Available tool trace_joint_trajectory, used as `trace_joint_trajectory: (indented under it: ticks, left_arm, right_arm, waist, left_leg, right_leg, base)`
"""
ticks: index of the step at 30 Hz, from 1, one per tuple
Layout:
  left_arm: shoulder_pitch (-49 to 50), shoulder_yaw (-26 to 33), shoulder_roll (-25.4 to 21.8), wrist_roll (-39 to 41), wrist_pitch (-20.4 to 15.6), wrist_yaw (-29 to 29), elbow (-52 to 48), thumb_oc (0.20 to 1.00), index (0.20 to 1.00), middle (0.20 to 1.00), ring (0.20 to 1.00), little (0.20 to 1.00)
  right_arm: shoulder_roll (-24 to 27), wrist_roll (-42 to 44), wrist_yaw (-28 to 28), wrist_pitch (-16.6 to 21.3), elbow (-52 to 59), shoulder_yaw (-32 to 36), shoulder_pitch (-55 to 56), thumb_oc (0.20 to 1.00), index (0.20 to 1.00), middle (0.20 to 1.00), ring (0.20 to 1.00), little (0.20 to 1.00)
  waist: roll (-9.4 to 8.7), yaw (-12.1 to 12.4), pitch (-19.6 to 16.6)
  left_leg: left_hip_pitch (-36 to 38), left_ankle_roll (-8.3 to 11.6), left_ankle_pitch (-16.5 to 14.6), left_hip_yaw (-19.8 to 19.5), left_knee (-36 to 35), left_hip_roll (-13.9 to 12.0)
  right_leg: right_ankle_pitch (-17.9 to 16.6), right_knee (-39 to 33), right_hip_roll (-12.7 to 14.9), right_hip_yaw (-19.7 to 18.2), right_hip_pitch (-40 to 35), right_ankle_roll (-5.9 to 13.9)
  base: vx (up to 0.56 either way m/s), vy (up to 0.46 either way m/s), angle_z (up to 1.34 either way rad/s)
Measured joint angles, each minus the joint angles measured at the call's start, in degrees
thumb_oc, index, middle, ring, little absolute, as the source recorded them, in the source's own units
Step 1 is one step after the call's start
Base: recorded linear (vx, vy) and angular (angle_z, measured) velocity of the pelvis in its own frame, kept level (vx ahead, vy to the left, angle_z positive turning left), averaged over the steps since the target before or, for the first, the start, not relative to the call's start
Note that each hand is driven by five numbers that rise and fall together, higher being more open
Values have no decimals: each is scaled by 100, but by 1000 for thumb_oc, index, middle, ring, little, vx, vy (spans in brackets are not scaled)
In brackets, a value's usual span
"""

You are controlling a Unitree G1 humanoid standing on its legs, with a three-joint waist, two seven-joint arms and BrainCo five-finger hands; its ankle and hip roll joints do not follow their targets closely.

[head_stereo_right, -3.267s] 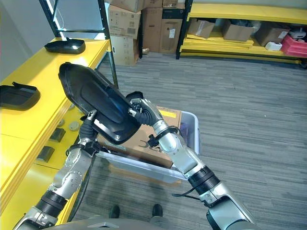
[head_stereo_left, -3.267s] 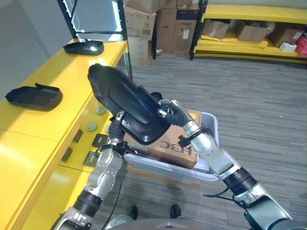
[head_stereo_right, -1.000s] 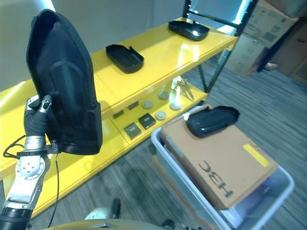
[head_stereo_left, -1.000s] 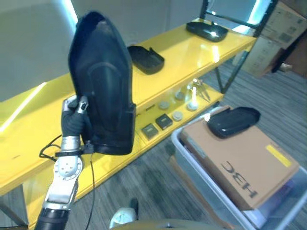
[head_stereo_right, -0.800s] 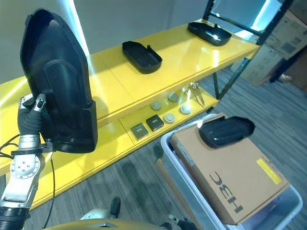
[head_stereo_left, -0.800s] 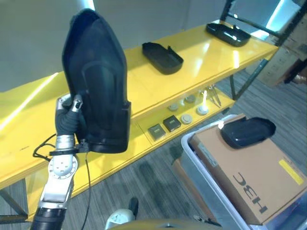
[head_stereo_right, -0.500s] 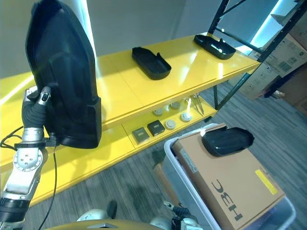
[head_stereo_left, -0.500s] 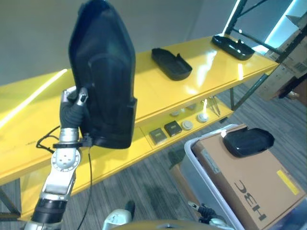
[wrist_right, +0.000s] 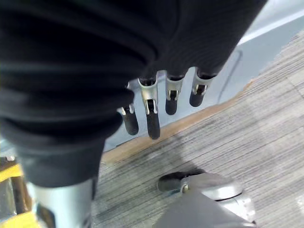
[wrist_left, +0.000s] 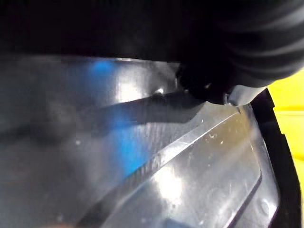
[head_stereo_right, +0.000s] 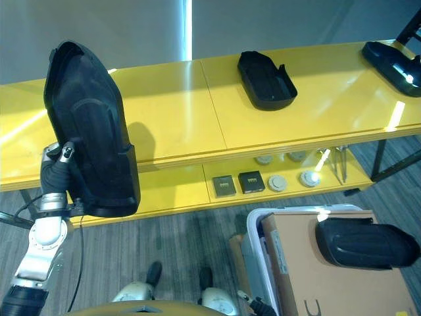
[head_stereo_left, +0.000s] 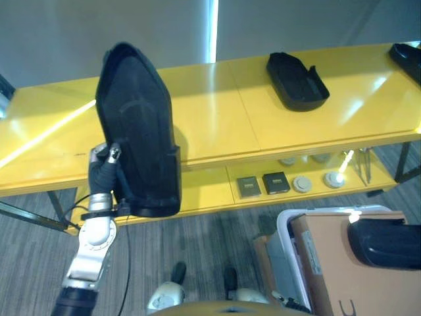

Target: Move parts from the plastic box to the shelf.

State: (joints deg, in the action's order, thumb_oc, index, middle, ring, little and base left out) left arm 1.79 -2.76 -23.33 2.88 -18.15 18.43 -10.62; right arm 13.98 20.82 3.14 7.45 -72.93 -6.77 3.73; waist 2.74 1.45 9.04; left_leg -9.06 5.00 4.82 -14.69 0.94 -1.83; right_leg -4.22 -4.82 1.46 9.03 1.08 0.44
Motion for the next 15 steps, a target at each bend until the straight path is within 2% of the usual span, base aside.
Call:
trace_joint_trajectory:
  ticks: [1, 2, 4, 6, 7, 10, 11, 13, 14, 15]
  left_arm:
    - [-238, -14, -16, -124, 6, 13, 56, 200, 200, 200, 200, 200]
    - [-244, 36, -27, -123, 0, 102, 47, 200, 200, 200, 200, 200]
    - [-216, 89, -23, -123, 1, 246, 59, 200, 200, 200, 200, 200]
    - [-151, 159, -24, -124, 4, 275, 57, 200, 200, 200, 200, 200]
    - [-152, 152, -28, -134, 10, 272, 50, 200, 200, 200, 200, 200]
    - [-177, 161, -262, -202, 37, 270, -15, 200, 200, 200, 200, 200]
    - [-177, 163, -363, -204, 76, 270, -12, 200, 200, 200, 200, 200]
    - [-172, 168, -522, -202, 87, 273, -9, 200, 200, 200, 200, 200]
    - [-189, 167, -616, -186, 86, 257, 8, 200, 200, 200, 200, 200]
    - [-303, 107, -668, -183, 79, 227, 97, 200, 200, 200, 200, 200]
  right_arm:
    - [35, -166, -12, -36, -10, -105, 34, 1000, 1000, 1000, 1000, 1000]
    - [16, -225, -2, -32, -22, 26, -55, 1000, 1000, 1000, 1000, 1000]
    - [25, -234, 7, -27, -75, 148, -270, 1000, 1000, 1000, 1000, 1000]
    - [8, -221, 25, 29, -41, 351, -593, 1000, 1000, 1000, 1000, 1000]
    - [-34, -212, 70, 84, 11, 356, -650, 1000, 1000, 1000, 1000, 1000]
    - [-423, -172, 69, 123, 182, 352, -476, 1000, 1000, 1000, 1000, 1000]
    - [-533, -78, 65, 122, 210, 360, -356, 1000, 1000, 1000, 1000, 1000]
    - [-548, 50, 77, 136, 232, 488, -320, 1000, 1000, 1000, 1000, 1000]
    - [-500, 135, 79, 125, 243, 500, -358, 1000, 1000, 1000, 1000, 1000]
    - [-474, 265, 94, 147, 523, 525, -372, 1000, 1000, 1000, 1000, 1000]
  waist:
    - [-59, -60, 43]
    - [-84, 95, 62]
    - [-52, 202, 62]
    - [-34, 263, 32]
    - [-70, 259, -10]
    - [-508, 177, -123]
    - [-551, 139, -141]
    - [-524, 83, -129]
    - [-465, 6, -83]
    - [-390, -173, -74]
  left_leg:
    - [-213, 22, -6, 512, -126, 81]
    - [-241, 19, -3, 633, -257, 106]
    - [-228, -2, 13, 708, -355, 120]
    - [75, -77, 22, 684, -434, 91]
    - [125, -110, 176, 758, -478, 164]
    - [201, -378, 141, 1033, -476, 489]
    - [299, -562, 147, 1077, -496, 536]
    - [517, -701, 76, 1164, -537, 528]
    - [598, -787, 27, 1184, -526, 530]
    - [658, -797, 42, 1113, -522, 507]
  right_leg:
    - [132, -1, 173, 292, -59, 4]
    - [181, -4, 242, 302, -71, 85]
    - [208, -41, 300, 299, -72, 192]
    - [250, -41, 329, 116, -151, 308]
    - [276, -41, 398, 58, -149, 373]
    - [289, 104, 791, 80, -202, 450]
    - [312, 570, 885, 82, -66, 564]
    - [418, 1663, 969, -7, 356, 672]
    - [420, 2429, 978, -224, 733, 705]
    - [631, 3313, 861, -864, 1319, 904]
  base:
    - [119, 40, 138]
    - [181, 68, 98]
    - [196, 80, 0]
    - [183, 103, -45]
    - [261, 161, -47]
    - [208, 171, -14]
    - [149, 162, -12]
    - [198, 153, -29]
    - [227, 68, -12]
    - [190, -20, 15]
